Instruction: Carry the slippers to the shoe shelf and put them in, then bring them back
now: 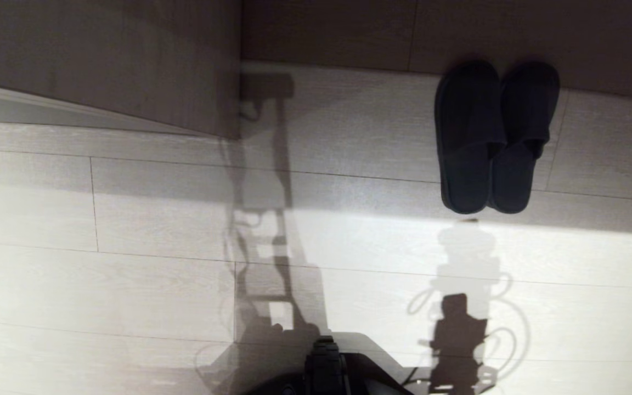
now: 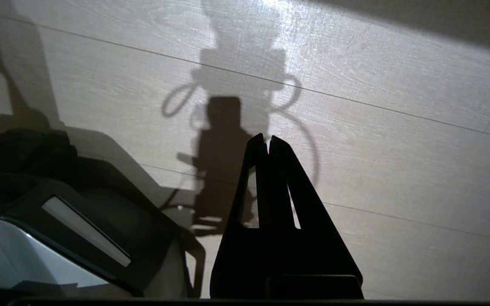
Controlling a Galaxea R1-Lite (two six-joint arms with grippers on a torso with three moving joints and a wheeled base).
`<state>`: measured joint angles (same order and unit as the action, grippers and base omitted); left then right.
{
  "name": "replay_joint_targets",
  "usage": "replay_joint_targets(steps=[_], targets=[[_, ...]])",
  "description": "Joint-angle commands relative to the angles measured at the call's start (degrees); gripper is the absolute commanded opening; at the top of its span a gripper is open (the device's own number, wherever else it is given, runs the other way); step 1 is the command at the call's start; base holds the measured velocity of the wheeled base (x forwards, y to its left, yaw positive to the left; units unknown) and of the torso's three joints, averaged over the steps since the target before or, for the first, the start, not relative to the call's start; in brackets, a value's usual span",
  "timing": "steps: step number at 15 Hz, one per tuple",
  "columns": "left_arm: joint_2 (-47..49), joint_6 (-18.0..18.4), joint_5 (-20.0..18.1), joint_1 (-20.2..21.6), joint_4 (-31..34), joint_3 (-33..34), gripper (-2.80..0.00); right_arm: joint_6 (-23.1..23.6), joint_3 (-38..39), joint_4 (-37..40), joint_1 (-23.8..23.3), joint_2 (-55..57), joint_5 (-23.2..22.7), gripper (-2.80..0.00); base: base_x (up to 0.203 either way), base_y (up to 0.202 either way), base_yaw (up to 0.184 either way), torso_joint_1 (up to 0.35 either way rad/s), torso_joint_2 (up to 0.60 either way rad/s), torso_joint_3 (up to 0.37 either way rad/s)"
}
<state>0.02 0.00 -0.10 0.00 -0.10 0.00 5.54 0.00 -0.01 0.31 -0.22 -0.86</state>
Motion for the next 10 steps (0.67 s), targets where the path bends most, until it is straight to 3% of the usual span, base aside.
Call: replay_joint_targets(steps=[1, 10], targets=[[-0.02, 0.0, 0.01, 0.0, 0.01, 0.0, -2.8, -0.26, 0.09, 0.18, -0.03, 0.13, 0.06, -2.8, 0.0, 0.0, 0.0, 0.0, 0.0, 0.0], [-0.02, 0.0, 0.01, 0.0, 0.01, 0.0, -2.8, -0.35, 0.09, 0.1, 0.04, 0.22, 0.07, -2.8, 0.0, 0.0, 0.0, 0.0, 0.0, 0.0]])
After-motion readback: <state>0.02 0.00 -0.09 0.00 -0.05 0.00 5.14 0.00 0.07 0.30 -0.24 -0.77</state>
